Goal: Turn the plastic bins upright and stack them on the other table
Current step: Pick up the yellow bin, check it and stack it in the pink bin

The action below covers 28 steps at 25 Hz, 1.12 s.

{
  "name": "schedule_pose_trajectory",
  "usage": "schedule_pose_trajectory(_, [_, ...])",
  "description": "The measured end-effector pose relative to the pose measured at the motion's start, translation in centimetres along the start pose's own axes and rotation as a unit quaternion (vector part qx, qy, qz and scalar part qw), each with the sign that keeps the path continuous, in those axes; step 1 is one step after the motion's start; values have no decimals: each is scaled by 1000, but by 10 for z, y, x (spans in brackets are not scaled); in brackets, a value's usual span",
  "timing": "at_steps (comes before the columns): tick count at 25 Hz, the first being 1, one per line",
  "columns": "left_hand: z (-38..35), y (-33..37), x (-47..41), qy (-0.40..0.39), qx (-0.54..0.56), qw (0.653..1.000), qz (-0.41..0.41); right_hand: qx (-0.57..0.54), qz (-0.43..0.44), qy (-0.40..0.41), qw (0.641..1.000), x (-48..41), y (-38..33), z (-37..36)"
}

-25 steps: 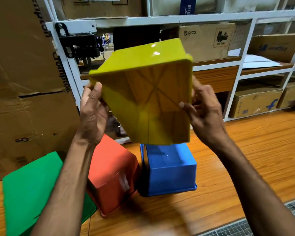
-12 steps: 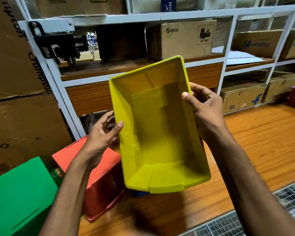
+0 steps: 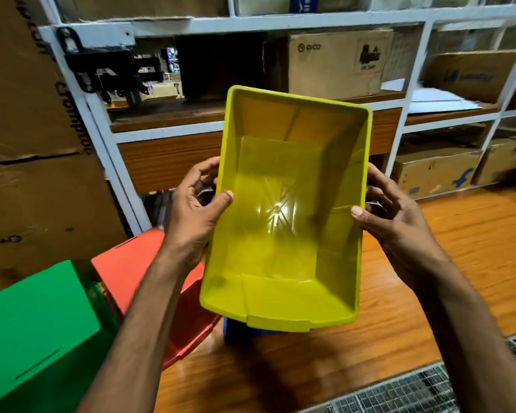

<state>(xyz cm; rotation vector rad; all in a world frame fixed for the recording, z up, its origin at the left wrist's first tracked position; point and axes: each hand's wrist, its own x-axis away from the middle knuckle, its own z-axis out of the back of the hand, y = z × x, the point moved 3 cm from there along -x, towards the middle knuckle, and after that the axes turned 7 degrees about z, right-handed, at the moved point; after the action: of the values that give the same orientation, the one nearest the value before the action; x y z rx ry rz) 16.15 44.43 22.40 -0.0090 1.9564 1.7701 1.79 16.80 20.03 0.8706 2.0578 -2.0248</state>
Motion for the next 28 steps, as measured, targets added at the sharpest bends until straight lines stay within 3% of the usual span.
schedule_pose_trajectory(4, [-23,-4,3,2,21,1000,0,-27,-25,65,997,17,-9,17])
schedule_pose_trajectory(8, [-56,-13,13,2,36,999,7,21,-69,18,997,49,-16,41])
schedule_pose_trajectory(12, [-80,-33,19,-94,30,993,57,23,-75,63,995,87,-26,68])
schedule_pose_trajectory(15, [-100,-52,28,-224,1,964,142,3,-77,126,989,122,-38,84])
schedule_pose_trajectory(20, [-151,-83,58,-342,41,912,224,35,-102,245,963,192,-60,102])
schedule_pose_trajectory(24, [-205,-103,86,-407,52,859,306,-2,-165,354,921,256,-60,131])
schedule_pose_trajectory(28, [-268,-112,121,-402,33,815,416,-115,-227,434,864,311,-59,159])
